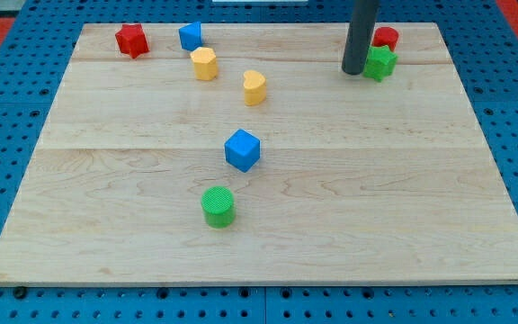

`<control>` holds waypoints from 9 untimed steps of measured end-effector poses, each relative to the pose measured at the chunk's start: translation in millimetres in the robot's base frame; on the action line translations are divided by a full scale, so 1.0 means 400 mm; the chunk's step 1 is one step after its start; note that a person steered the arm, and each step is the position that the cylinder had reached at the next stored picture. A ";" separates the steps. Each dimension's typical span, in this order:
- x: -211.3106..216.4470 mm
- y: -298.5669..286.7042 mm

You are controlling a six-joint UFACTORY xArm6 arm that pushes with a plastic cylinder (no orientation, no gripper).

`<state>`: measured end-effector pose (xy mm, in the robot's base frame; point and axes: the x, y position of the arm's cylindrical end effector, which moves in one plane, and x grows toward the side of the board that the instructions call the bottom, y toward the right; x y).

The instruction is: Slightly move the green star below the red circle

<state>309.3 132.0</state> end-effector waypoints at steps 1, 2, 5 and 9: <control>0.029 -0.015; 0.049 -0.087; -0.090 -0.017; -0.014 0.063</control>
<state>303.7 157.2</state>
